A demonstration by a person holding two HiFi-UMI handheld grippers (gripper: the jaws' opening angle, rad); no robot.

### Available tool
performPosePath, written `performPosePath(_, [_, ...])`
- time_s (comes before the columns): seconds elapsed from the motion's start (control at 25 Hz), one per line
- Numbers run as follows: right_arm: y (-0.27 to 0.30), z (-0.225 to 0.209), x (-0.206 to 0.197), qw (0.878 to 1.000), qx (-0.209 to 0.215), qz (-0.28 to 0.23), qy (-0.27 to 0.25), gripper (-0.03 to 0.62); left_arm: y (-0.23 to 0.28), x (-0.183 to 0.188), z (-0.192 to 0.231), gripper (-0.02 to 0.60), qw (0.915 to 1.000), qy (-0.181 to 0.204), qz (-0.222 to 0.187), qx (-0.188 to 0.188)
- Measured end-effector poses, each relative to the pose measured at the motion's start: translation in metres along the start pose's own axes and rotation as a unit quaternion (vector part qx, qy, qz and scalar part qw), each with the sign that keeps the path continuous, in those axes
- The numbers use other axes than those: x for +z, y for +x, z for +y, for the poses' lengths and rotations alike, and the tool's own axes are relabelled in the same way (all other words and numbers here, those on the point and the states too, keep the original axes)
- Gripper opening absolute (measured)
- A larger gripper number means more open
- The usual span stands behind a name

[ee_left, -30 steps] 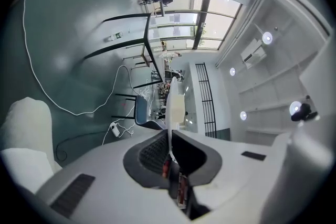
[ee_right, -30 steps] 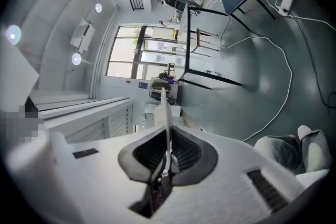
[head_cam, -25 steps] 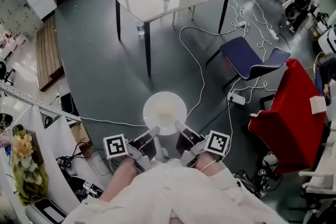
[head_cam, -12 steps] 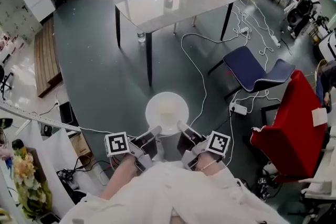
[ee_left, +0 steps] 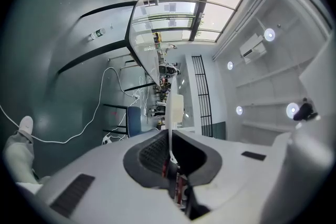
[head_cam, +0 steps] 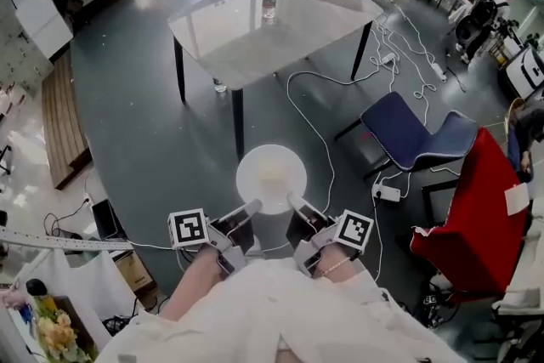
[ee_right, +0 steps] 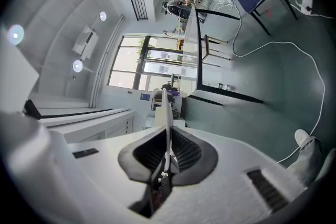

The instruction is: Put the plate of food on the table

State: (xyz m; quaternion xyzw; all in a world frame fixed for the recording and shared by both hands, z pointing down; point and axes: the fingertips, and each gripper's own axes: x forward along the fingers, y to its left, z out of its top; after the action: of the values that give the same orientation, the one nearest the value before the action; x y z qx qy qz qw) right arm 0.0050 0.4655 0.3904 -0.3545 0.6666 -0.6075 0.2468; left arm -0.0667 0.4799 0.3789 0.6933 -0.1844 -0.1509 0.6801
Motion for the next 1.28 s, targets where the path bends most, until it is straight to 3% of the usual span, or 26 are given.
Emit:
performPosePath(0.2, [0.041,0.005,0.018,1.0,0.006,-0.024,0.0,0.011,0.011,0.047,-0.001,0.026,0.9996,0.014,0.023,-0.006])
performPosePath(0.36, [0.054,-0.006,0.026,0.998,-0.009,-0.048,0.033,0.011,0.019,0.064,0.006,0.026,0.999,0.0,0.044,-0.001])
performPosePath(0.52, [0.062,-0.004,0.036,0.998,-0.02,-0.05,0.023,0.011,0.026,0.075,0.007,0.026,0.9986,-0.001,0.052,0.001])
performPosePath(0.96, [0.103,-0.013,0.057,1.0,-0.016,-0.014,0.015,0.011,0.038,0.114,0.019,0.026,0.9998,-0.005,0.02,0.006])
performPosePath(1.28, [0.157,-0.016,0.115,1.0,-0.011,0.014,0.006,0.011,0.081,0.173,0.021,0.026,0.9998,0.011,-0.002,0.017])
